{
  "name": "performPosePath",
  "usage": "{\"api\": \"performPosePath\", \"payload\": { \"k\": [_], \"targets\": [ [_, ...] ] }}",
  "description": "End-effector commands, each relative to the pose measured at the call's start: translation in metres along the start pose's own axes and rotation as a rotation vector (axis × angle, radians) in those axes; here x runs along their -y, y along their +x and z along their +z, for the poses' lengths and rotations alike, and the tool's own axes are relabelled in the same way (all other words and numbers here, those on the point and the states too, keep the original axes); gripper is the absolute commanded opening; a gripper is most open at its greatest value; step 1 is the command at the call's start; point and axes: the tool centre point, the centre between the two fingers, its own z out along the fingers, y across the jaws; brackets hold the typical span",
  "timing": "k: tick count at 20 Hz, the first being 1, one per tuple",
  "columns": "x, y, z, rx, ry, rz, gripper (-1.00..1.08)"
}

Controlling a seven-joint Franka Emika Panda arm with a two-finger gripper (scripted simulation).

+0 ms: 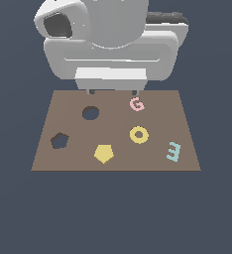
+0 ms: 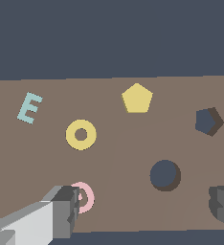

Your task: Insert a designated object into the corresponding slot on a board.

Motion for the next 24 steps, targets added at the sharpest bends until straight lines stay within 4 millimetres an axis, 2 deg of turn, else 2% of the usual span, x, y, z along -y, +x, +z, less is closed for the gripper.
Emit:
{"api": "performPosePath", "payload": {
  "k": [1, 6, 11, 16, 24],
  "targets": [
    [0.0, 0.0, 0.0, 0.0, 0.0, 0.0, 1.0],
    [-0.002, 0.003, 0.005, 0.001, 0.0, -0.012, 1.0],
    [-0.006, 0.012, 0.02, 0.005, 0.001, -0.046, 1.0],
    [-0.013, 0.026, 0.045, 0.01, 0.002, -0.102, 1.0],
    [-0.024, 0.057, 0.097, 0.022, 0.004, -0.219, 1.0]
  ]
}}
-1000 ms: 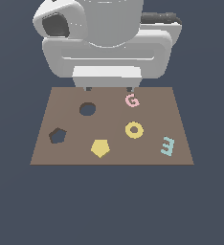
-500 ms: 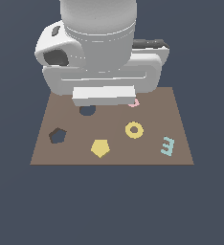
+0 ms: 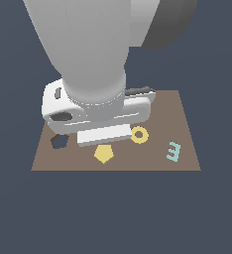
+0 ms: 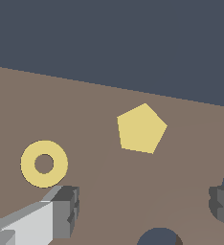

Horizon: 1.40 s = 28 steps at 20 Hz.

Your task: Insert a designated object into the corresponding slot on a board.

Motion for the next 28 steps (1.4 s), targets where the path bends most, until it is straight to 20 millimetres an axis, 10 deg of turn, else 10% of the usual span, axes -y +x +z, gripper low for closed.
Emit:
{"api": "performPosePath", "payload": {
  "k": [1, 28],
  "targets": [
    [-0.005, 0.009, 0.016, 0.003, 0.001, -0.037, 1.0],
    [-0.015, 0.039, 0.07, 0.014, 0.001, -0.141, 1.0]
  ]
}}
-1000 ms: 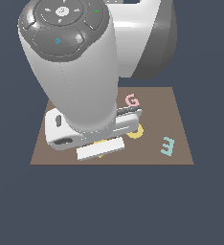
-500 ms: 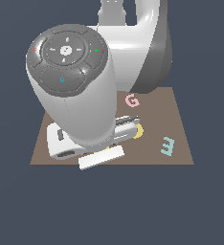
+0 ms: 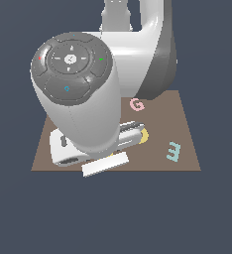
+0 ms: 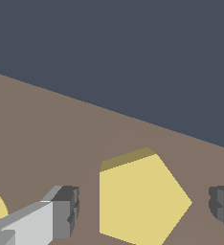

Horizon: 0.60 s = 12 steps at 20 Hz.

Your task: Insert a designated object into the corresponding slot on a board.

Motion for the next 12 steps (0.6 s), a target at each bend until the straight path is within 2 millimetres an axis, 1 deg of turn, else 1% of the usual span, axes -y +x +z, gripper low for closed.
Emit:
{"api": "performPosePath", "payload": {
  "k": [1, 5, 6, 12],
  "targets": [
    [0.0002, -0.0006, 0.008, 0.001, 0.0, 0.0, 1.0],
    [0.0003, -0.0007, 0.0144, 0.001, 0.0, 0.0, 1.0],
    [0.0003, -0.0007, 0.0144, 0.001, 0.0, 0.0, -1.0],
    [0.0003, -0.0007, 0.0144, 0.001, 0.0, 0.0, -1.0]
  ]
}}
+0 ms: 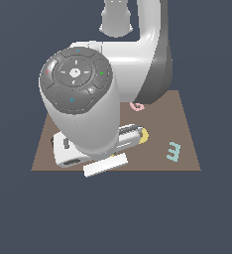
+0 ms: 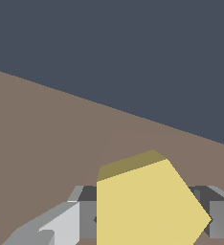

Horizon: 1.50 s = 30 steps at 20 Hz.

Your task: Insert a designated object into the corresponding slot on a board.

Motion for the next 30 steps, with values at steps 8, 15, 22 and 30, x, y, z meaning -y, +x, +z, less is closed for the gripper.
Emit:
{"api": "performPosePath", "payload": {
  "k": [8, 15, 22, 30],
  "targets": [
    [-0.005, -0.002, 0.0, 0.0, 0.0, 0.016, -1.0],
    [-0.054, -0.027, -0.004, 0.0, 0.0, 0.176, -1.0],
    [-0.11, -0.072, -0.009, 0.001, 0.0, 0.38, -1.0],
    [-0.123, -0.087, -0.01, 0.002, -0.001, 0.434, -1.0]
  ]
}}
